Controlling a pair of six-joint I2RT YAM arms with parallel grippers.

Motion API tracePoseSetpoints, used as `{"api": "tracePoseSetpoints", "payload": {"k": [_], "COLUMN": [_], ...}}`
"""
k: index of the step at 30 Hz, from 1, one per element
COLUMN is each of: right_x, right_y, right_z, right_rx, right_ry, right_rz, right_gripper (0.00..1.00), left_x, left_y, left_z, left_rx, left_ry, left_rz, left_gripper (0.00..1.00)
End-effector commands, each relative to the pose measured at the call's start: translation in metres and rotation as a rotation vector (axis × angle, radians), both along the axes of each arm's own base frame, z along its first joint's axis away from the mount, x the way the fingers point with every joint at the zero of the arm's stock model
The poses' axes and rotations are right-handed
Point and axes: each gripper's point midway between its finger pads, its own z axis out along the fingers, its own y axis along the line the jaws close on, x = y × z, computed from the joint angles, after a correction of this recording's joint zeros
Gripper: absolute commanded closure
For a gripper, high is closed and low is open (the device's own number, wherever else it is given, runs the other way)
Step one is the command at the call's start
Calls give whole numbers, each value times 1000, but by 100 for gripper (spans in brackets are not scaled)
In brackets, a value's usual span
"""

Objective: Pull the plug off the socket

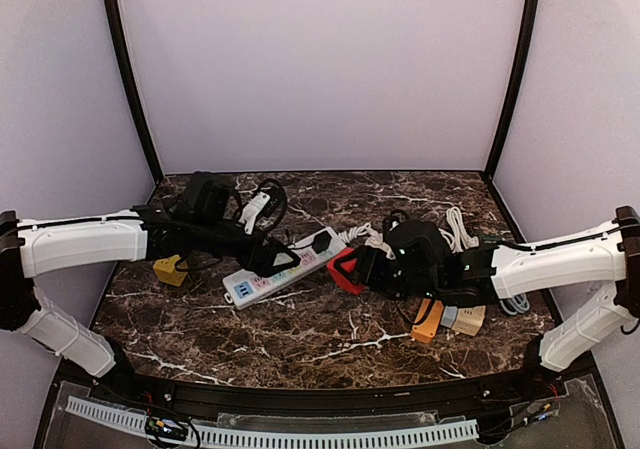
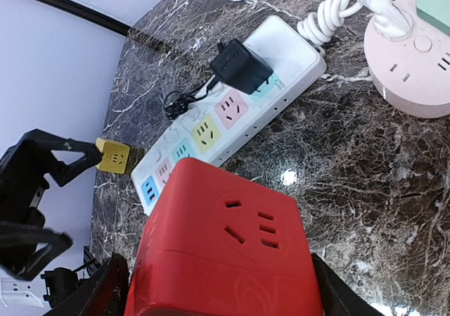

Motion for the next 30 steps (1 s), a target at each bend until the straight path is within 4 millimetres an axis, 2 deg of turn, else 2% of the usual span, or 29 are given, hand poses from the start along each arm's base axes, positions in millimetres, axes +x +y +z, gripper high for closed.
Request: {"api": "tracePoseSetpoints", "payload": {"k": [1,6,12,24,30], "right_x": [8,8,6,-1,-2], "right_y": [6,9,14,15,7], "right_z": [35,50,61,68,71], "right_rx": [70,101,128,161,168], "right_ry": [-52,-70,-86,-105,-115], "right_rz": [-15,-16,-3,7,-12], "right_gripper": [100,100,100,100,100], "left_x": [-20,-43,-53,-41,-35], "left_y": [-17,-40,-66,-103,-109], "left_z": [5,10,10,15,15], "left_rx": [-90,-142,-172,-252,-249], "left_ry": [-3,3,16,22,8], "left_rz": [28,36,40,91,96], "left_gripper": [10,10,9,5,8]}}
